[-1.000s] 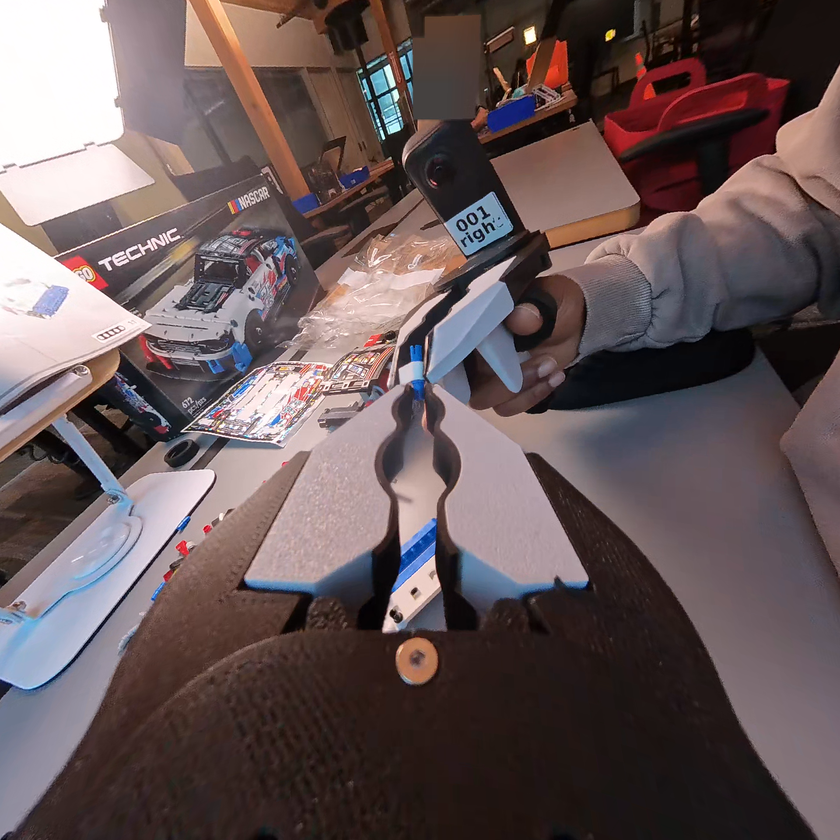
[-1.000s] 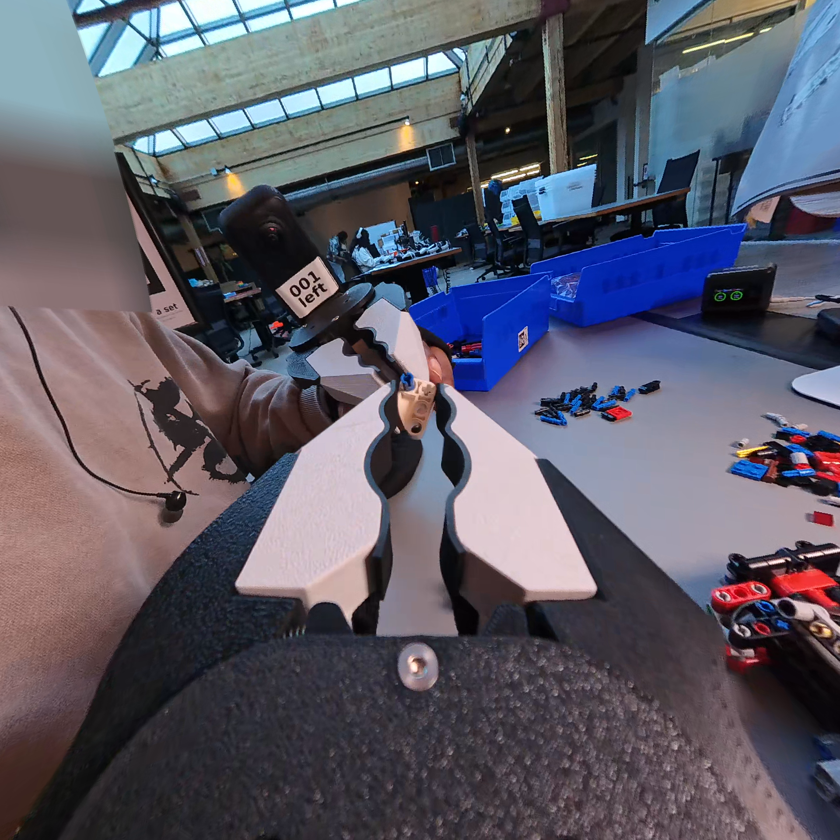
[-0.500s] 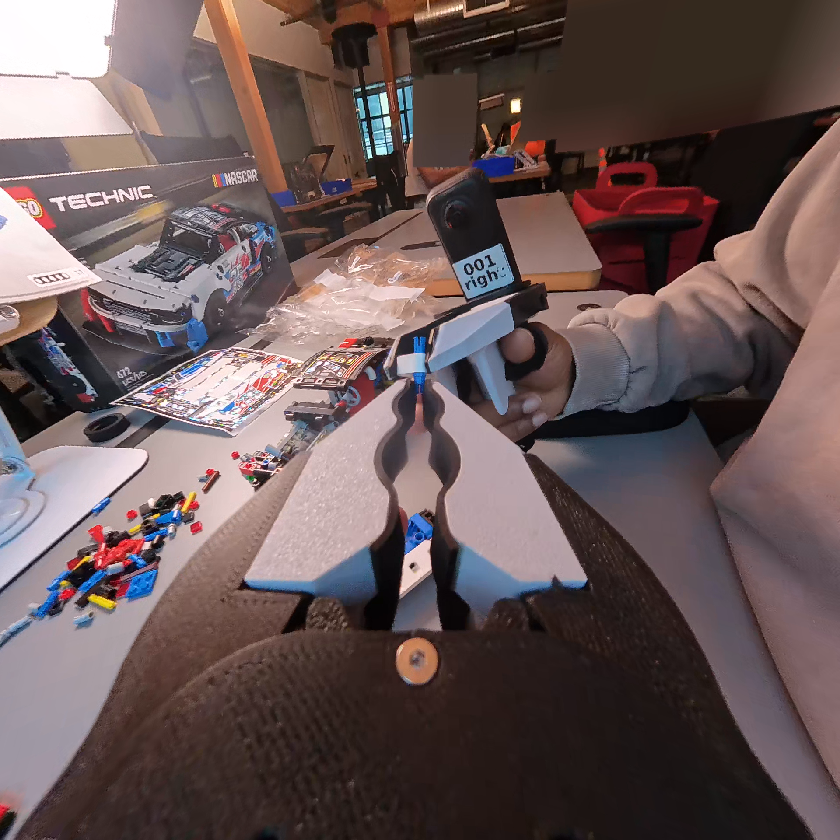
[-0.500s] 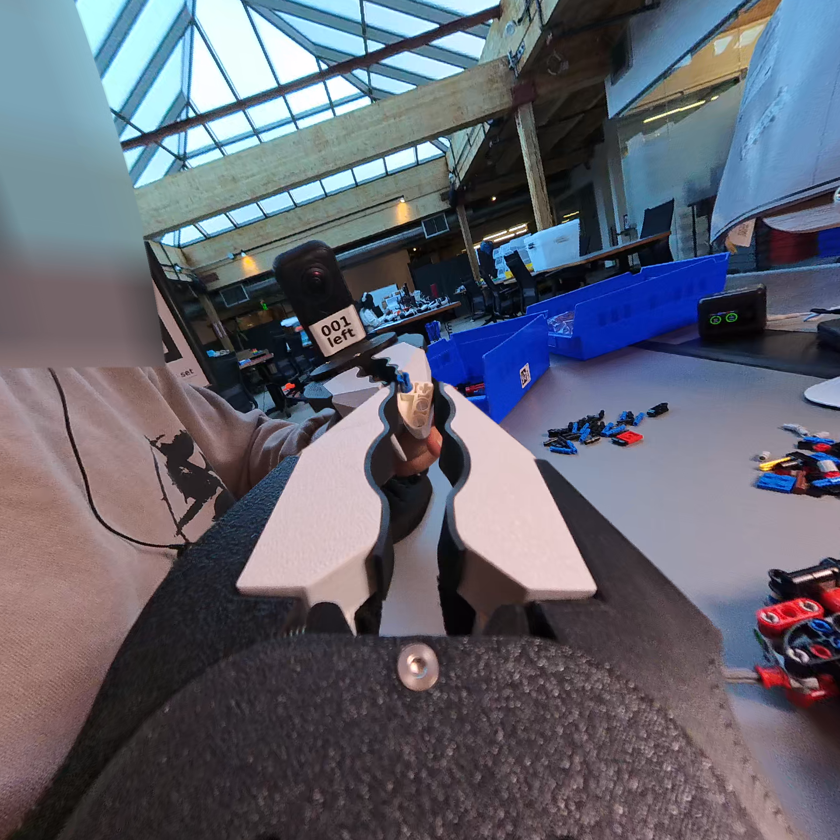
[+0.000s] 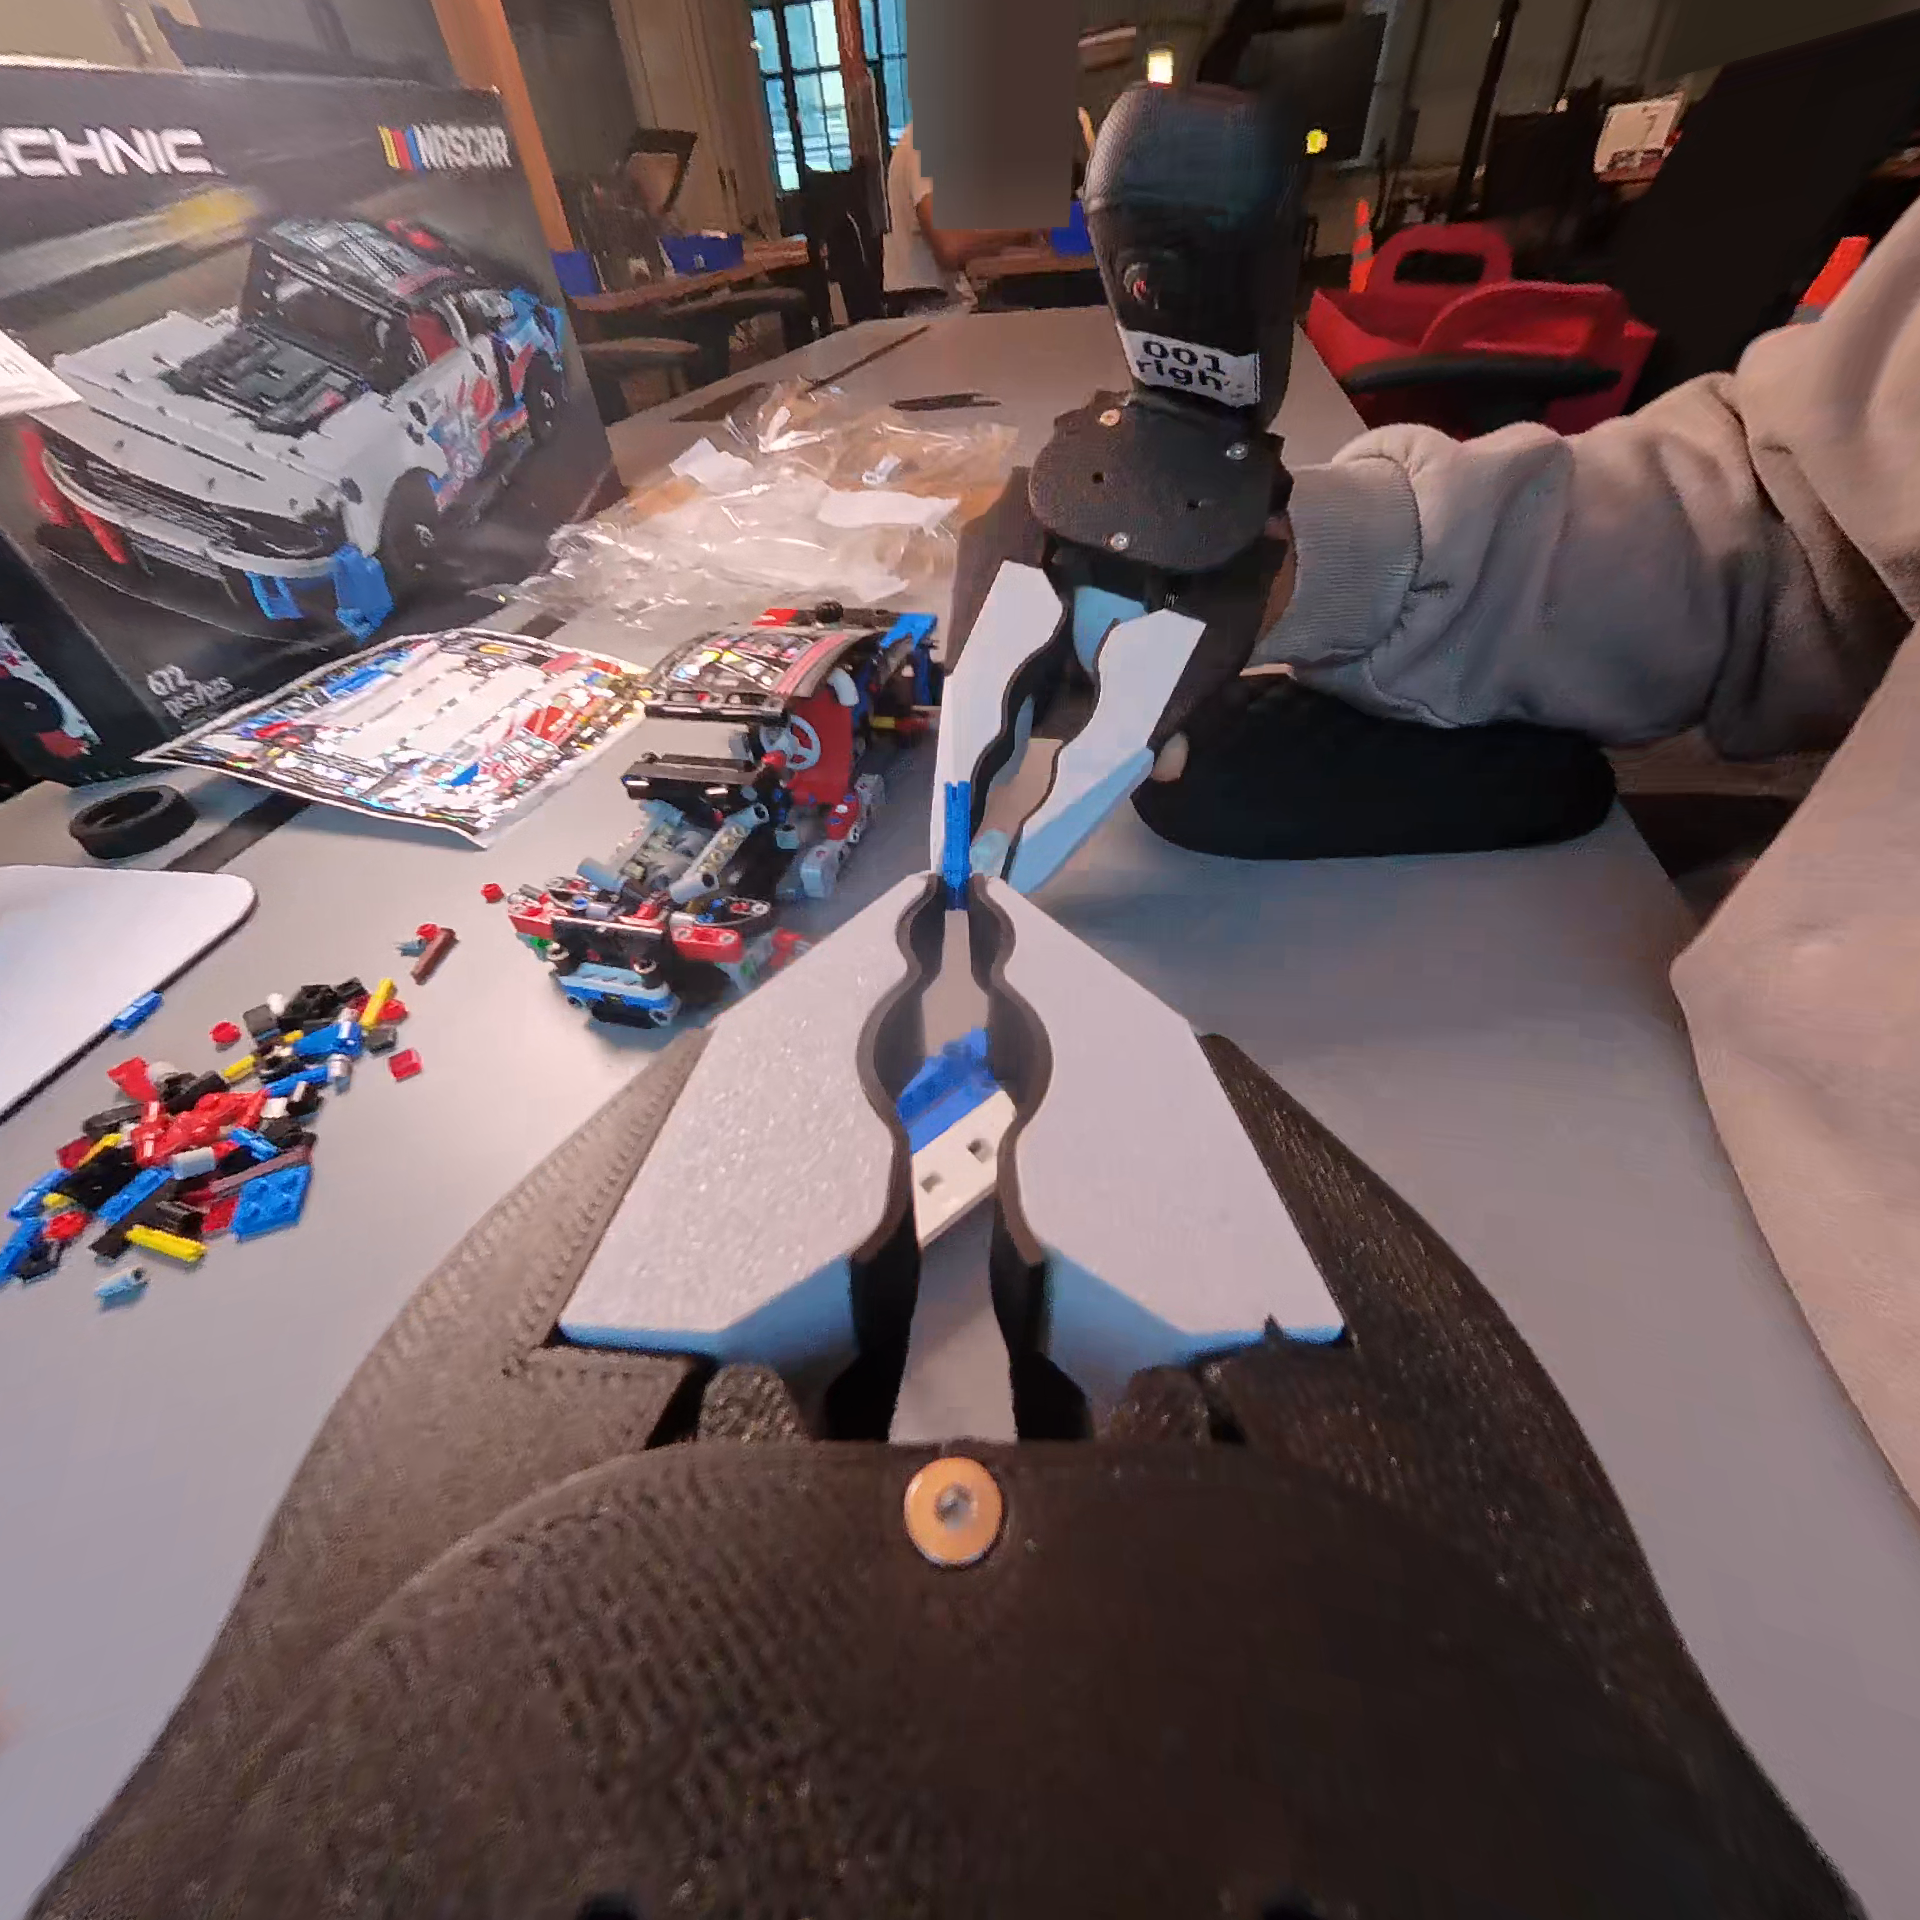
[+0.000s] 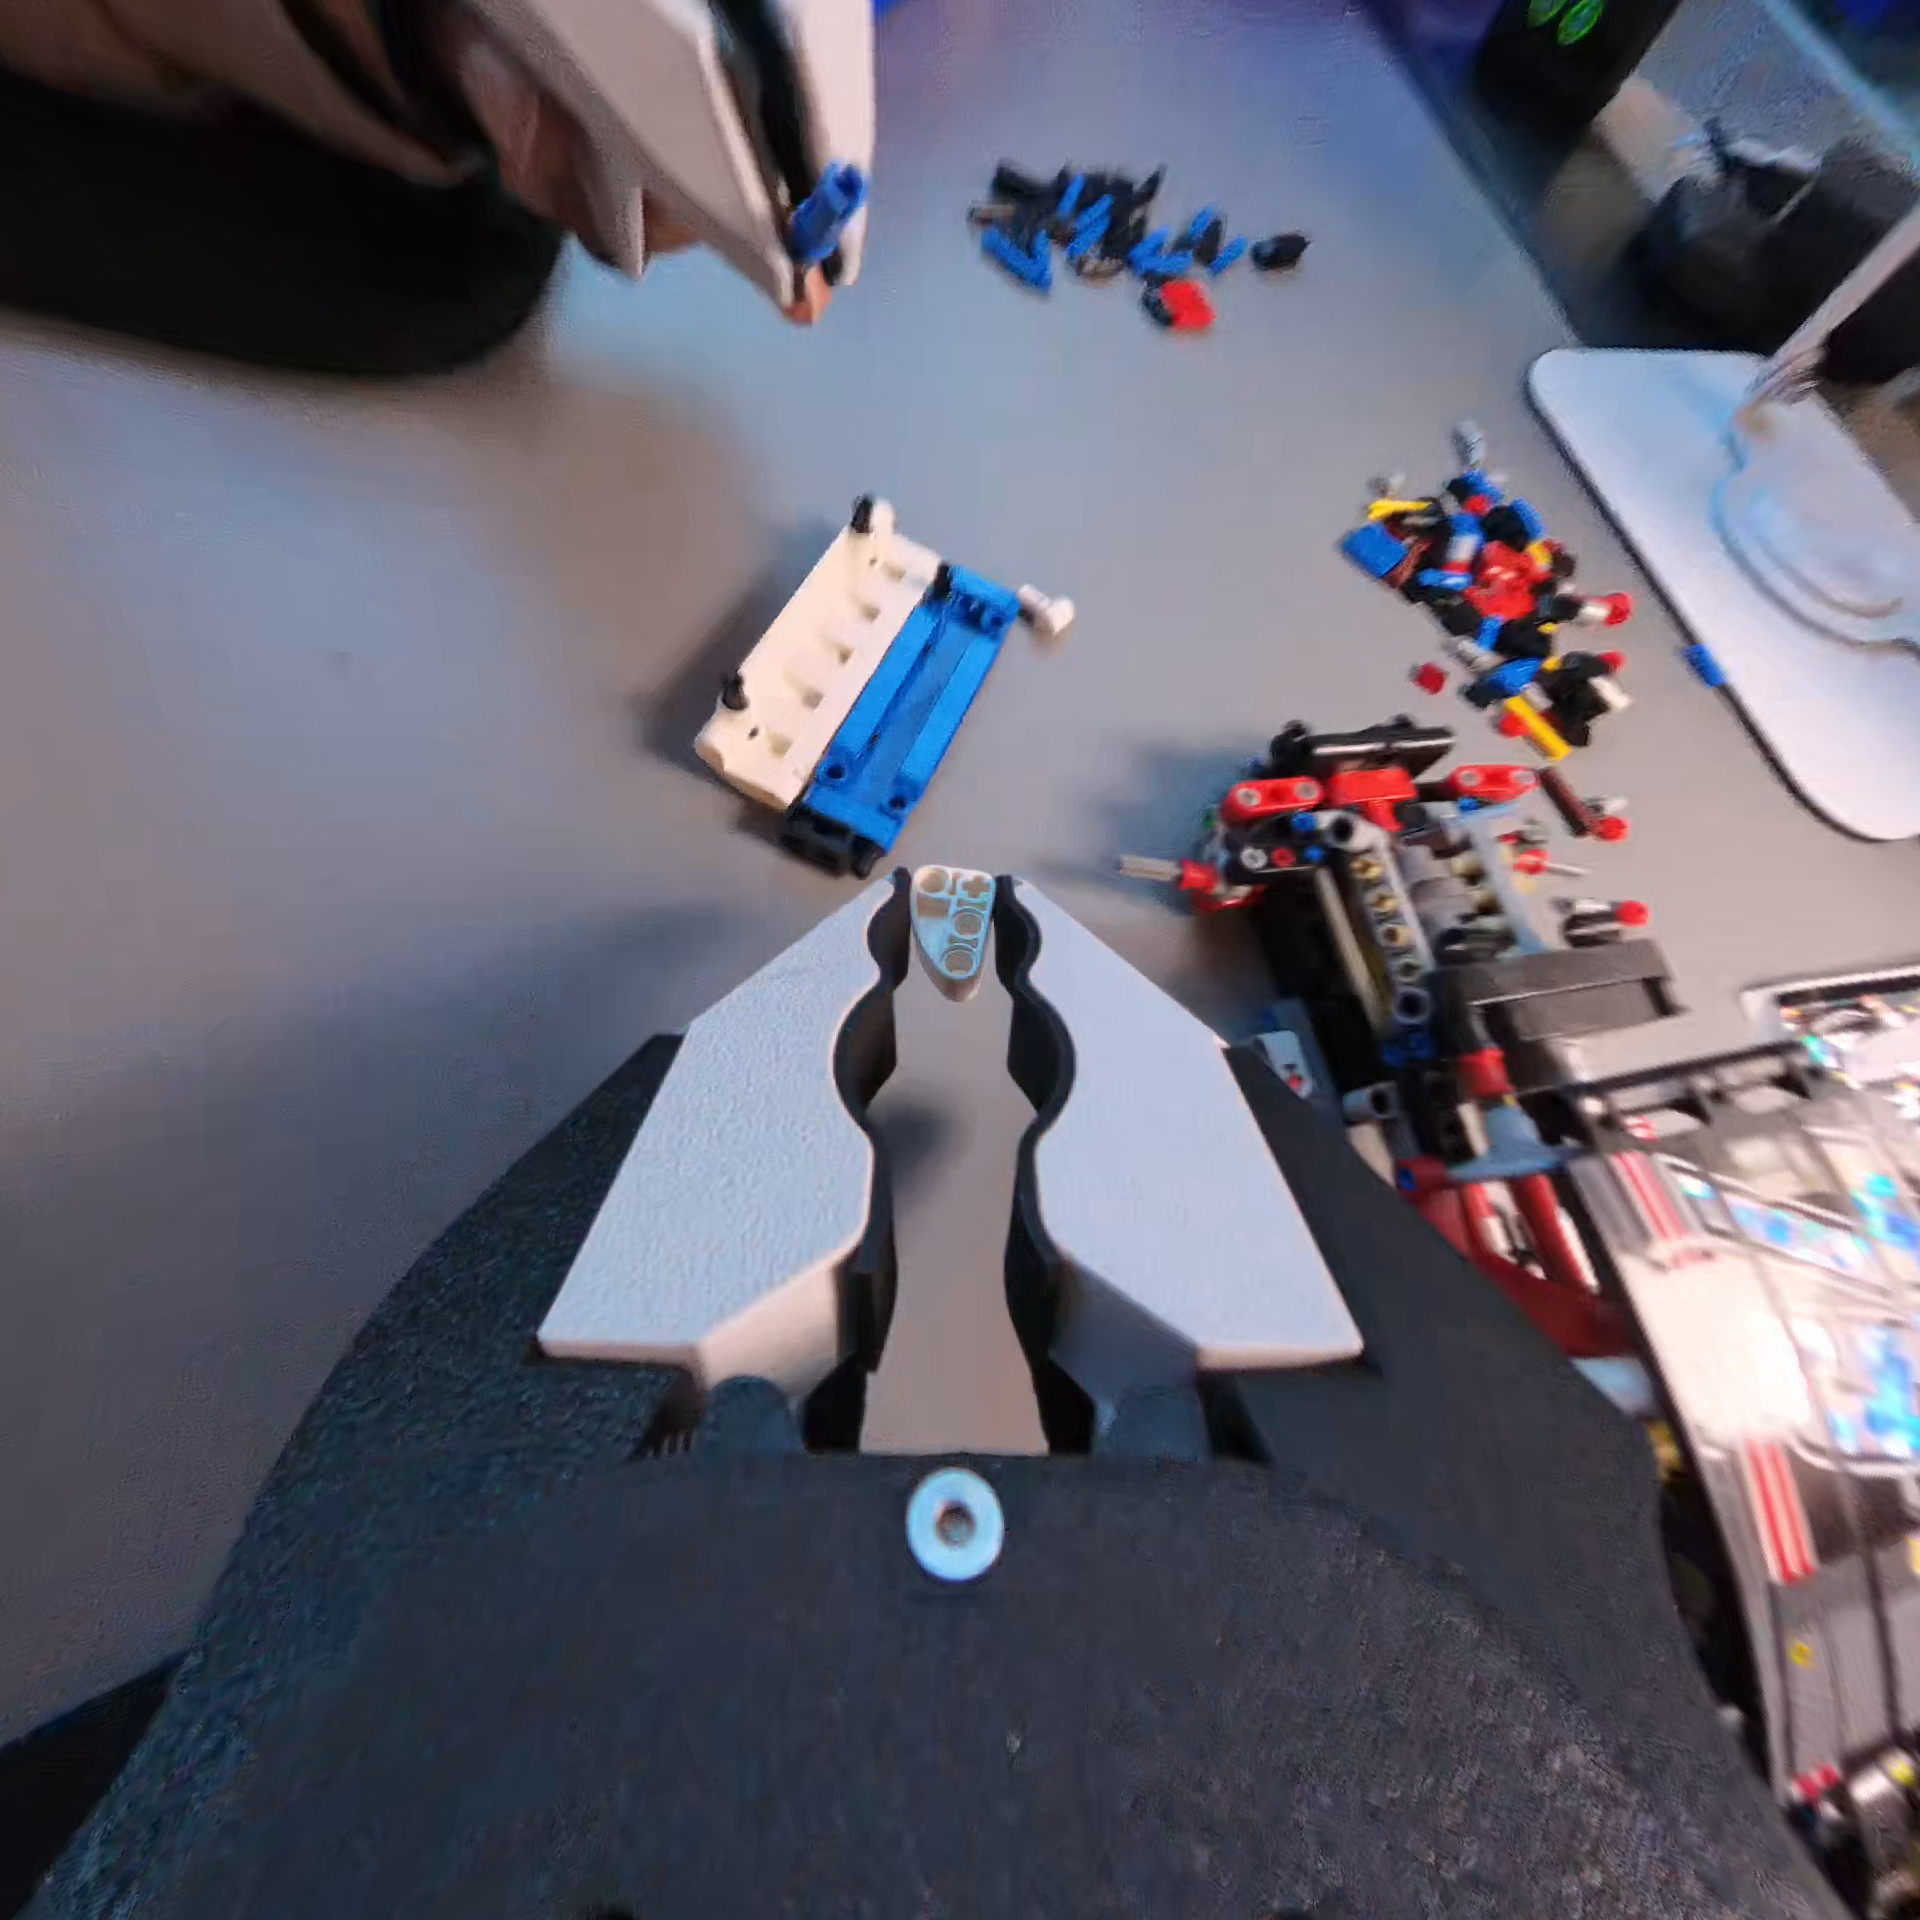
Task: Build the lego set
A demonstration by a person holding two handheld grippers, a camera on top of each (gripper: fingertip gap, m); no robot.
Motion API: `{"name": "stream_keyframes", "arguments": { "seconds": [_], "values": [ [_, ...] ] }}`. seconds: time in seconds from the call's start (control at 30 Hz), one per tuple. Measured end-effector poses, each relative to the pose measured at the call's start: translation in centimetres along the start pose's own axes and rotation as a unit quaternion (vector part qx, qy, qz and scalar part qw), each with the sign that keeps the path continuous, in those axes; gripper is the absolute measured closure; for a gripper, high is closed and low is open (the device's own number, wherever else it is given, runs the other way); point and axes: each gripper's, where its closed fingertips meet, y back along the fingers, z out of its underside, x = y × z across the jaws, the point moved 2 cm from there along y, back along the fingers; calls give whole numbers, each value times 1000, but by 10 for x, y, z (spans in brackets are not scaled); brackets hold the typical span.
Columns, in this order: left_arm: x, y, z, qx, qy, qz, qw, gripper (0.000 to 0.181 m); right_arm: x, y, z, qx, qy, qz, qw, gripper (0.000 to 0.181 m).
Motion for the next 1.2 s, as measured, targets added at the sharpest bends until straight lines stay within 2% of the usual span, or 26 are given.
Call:
{"name": "stream_keyframes", "arguments": {
  "seconds": [0.13,0.17,0.23,0.3,0.4,0.5,0.63,0.73,0.97,1.07,1.2],
  "values": [
    [10,-2,9,-17,-26,17,999,179,-6,-14,16,-53,24,-8,998,167],
    [12,-2,10,-17,-31,19,999,180,-6,-15,21,-69,28,-8,997,161],
    [13,-2,10,-17,-37,18,999,180,-6,-14,20,-68,16,-15,997,141],
    [15,-2,9,-13,-45,20,999,180,-1,-5,5,-34,21,0,999,140],
    [19,-4,7,-7,-57,28,998,179,-19,14,-45,90,-12,-54,994,146],
    [23,-7,9,-16,-71,36,997,179,-33,19,-72,143,-9,-79,987,160],
    [29,-9,11,-25,-83,42,995,179,-40,7,-69,113,13,-91,989,164],
    [31,-9,13,-32,-88,45,995,179,-44,3,-71,119,18,-98,988,176],
    [27,-8,16,-38,-73,49,995,179,-41,0,-67,120,2,-98,988,179],
    [14,-6,41,-113,-96,34,988,157,-25,5,-55,114,-23,-68,991,179],
    [6,-8,75,-229,-205,25,951,147,-14,11,-42,122,-60,-44,990,179]
  ]
}}
